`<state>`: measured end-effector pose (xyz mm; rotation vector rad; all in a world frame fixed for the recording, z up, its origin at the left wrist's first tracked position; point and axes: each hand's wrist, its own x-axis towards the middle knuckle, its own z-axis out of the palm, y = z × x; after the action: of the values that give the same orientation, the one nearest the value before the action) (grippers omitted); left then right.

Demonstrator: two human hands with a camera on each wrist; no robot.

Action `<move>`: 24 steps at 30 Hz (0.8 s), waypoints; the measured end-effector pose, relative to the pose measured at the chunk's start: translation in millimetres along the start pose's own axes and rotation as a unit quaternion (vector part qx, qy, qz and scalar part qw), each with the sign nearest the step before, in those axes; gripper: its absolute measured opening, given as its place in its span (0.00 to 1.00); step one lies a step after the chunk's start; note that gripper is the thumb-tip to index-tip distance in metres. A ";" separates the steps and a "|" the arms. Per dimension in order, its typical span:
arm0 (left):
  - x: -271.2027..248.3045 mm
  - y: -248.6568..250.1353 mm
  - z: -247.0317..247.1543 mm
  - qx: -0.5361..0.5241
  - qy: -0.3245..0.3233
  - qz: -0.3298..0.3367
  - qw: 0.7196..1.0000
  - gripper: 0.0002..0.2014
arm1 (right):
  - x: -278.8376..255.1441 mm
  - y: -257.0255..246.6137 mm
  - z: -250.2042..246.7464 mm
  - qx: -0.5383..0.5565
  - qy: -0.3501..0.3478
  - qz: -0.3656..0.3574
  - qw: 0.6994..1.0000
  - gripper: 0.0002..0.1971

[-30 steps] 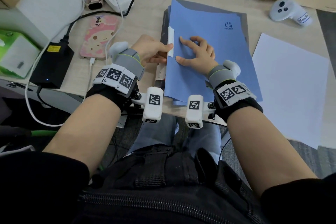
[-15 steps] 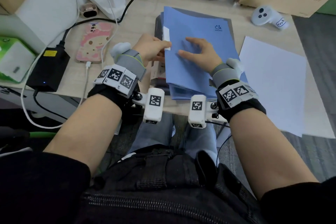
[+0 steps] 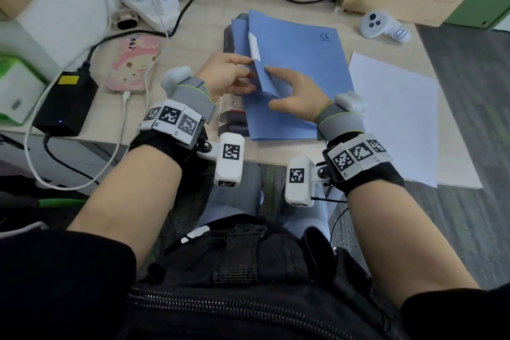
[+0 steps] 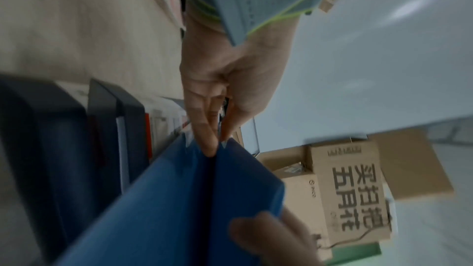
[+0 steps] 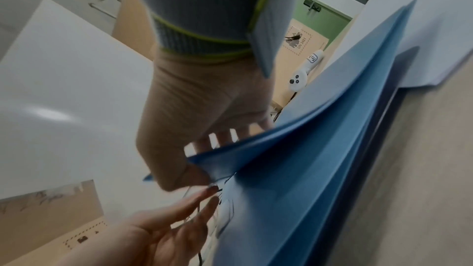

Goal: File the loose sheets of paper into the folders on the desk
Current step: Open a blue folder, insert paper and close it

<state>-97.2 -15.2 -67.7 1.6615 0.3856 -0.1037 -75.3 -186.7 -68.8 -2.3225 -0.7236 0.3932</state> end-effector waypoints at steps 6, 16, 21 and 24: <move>-5.7 0.0 4.8 0.270 0.093 -0.028 0.958 0.19 | -2.3 8.0 -0.9 0.028 0.213 -0.063 0.975 0.09; -6.2 9.0 39.1 0.369 0.072 -0.018 0.926 0.17 | -4.5 17.0 0.2 0.075 0.223 -0.083 0.968 0.25; -4.6 9.6 45.2 0.285 0.059 -0.025 0.956 0.15 | -2.4 28.7 5.6 0.127 0.171 -0.033 0.976 0.17; -2.5 5.8 42.5 0.209 0.034 -0.080 0.974 0.14 | -6.4 41.2 8.9 0.137 0.137 -0.007 0.981 0.10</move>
<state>-91.1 -57.7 -67.1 2.0514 0.5802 -0.2634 -68.3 -211.8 -102.6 -2.0567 -0.5150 0.1507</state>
